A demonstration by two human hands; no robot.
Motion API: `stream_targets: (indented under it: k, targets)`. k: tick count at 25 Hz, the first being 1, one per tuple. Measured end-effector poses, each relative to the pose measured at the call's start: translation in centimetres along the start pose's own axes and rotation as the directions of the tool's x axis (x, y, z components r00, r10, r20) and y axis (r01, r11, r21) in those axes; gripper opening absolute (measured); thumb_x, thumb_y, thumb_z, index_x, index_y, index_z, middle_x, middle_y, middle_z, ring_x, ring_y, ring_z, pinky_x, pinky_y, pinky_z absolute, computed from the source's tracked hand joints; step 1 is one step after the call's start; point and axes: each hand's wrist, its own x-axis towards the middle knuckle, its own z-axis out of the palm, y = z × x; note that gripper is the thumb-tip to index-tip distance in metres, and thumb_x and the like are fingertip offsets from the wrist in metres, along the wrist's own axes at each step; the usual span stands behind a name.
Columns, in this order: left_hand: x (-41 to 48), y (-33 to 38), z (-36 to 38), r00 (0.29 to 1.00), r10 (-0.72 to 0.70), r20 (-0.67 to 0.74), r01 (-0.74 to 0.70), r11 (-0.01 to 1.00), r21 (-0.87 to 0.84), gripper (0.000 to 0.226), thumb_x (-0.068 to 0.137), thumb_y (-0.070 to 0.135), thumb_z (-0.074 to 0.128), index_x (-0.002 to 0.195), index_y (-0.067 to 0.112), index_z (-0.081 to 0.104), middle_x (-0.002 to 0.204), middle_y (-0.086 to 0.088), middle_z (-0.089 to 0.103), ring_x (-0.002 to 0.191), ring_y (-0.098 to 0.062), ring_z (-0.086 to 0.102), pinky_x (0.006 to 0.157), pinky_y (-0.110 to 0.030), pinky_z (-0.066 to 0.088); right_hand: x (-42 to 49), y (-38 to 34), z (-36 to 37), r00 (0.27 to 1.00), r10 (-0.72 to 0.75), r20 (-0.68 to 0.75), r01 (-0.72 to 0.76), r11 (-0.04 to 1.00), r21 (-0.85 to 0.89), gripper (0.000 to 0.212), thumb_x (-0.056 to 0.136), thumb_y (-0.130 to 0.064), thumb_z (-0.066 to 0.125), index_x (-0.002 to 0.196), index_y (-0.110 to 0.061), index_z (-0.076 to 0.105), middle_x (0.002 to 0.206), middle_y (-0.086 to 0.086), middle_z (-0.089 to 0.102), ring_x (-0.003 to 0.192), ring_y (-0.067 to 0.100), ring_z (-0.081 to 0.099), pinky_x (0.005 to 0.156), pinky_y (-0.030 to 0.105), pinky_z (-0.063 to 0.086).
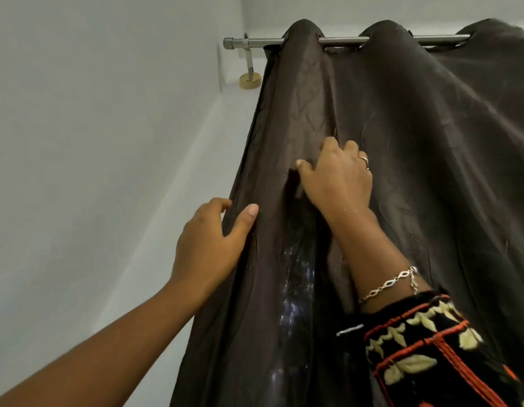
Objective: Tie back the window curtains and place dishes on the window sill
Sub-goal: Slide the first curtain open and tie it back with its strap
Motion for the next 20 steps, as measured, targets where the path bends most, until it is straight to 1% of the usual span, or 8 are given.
stream_targets:
  k: [2,3,5,7,9,11,13,20]
  targets:
    - [-0.4,1.8,0.8,0.998,0.006,0.058,-0.009,0.999,0.046,0.084,0.066,0.083,0.030,0.110,0.015,0.054,0.098,0.003,0.061,0.090,-0.018,0.058,0.075,-0.028,0.044,-0.2,1.5,-0.5,1.000,0.025,0.001,-0.025,0.999,0.021,0.045,0.091,-0.039,0.050,0.125,-0.010,0.045,0.128,0.016,0.045,0.120,0.033,0.040,0.095,0.044,0.037]
    - [-0.4,2.4,1.4,0.997,-0.007,0.079,-0.004,0.991,0.132,0.076,0.067,0.083,0.034,0.098,0.016,0.053,0.085,0.004,0.057,0.078,-0.017,0.055,0.066,-0.030,0.044,-0.5,2.1,-0.7,1.000,0.030,0.003,-0.030,0.999,0.021,0.045,0.091,-0.039,0.050,0.124,-0.010,0.046,0.127,0.016,0.047,0.120,0.033,0.041,0.095,0.044,0.037]
    - [0.1,3.1,2.5,0.998,-0.040,0.047,0.025,0.958,0.285,0.045,0.081,0.061,0.049,0.074,0.017,0.043,0.068,0.005,0.045,0.060,-0.014,0.042,0.053,-0.029,0.034,-0.8,3.0,-1.2,0.999,0.043,0.018,-0.043,0.999,0.004,0.043,0.091,-0.038,0.051,0.124,-0.011,0.047,0.125,0.015,0.049,0.118,0.032,0.043,0.094,0.043,0.038]
    - [0.9,3.0,2.7,0.998,-0.059,-0.002,0.056,0.944,0.326,0.036,0.089,0.030,0.053,0.061,0.016,0.035,0.065,-0.001,0.045,0.053,-0.013,0.034,0.048,-0.029,0.025,-0.8,3.7,-2.0,0.998,0.051,0.030,-0.050,0.998,-0.024,0.041,0.091,-0.037,0.051,0.122,-0.011,0.049,0.123,0.014,0.051,0.117,0.032,0.045,0.093,0.042,0.039]
    - [2.0,1.6,2.2,0.996,-0.089,-0.003,0.085,0.937,0.339,0.027,0.088,0.016,0.051,0.064,0.009,0.043,0.067,-0.006,0.048,0.055,-0.020,0.039,0.051,-0.029,0.028,-0.3,4.5,-2.9,0.999,0.035,0.004,-0.035,0.998,-0.047,0.038,0.091,-0.036,0.051,0.119,-0.010,0.051,0.120,0.014,0.053,0.114,0.033,0.046,0.091,0.041,0.039]
    - [3.0,-0.2,0.9,0.992,-0.126,0.001,0.118,0.929,0.351,0.016,0.088,0.015,0.050,0.081,0.002,0.056,0.075,-0.011,0.051,0.069,-0.032,0.049,0.061,-0.032,0.034,0.4,4.9,-3.8,0.999,0.022,-0.024,-0.024,0.997,-0.070,0.036,0.091,-0.034,0.051,0.117,-0.010,0.052,0.118,0.015,0.055,0.113,0.035,0.048,0.088,0.039,0.039]
    - [4.4,-2.0,-0.9,0.988,-0.151,-0.023,0.150,0.928,0.342,0.020,0.089,0.015,0.050,0.094,-0.001,0.060,0.085,-0.020,0.057,0.085,-0.042,0.055,0.067,-0.034,0.037,1.0,4.7,-4.2,0.999,0.026,-0.033,-0.029,0.995,-0.091,0.034,0.091,-0.033,0.050,0.116,-0.010,0.053,0.118,0.015,0.055,0.113,0.035,0.047,0.087,0.038,0.039]
    - [11.0,-6.8,-7.1,0.980,-0.154,-0.123,0.193,0.885,0.424,0.022,0.088,0.011,0.053,0.100,-0.005,0.063,0.102,-0.035,0.058,0.097,-0.049,0.053,0.080,-0.044,0.043,2.3,1.0,-2.5,1.000,-0.014,-0.012,0.012,0.995,-0.100,0.034,0.092,-0.032,0.048,0.117,-0.008,0.052,0.120,0.015,0.054,0.114,0.035,0.047,0.089,0.038,0.039]
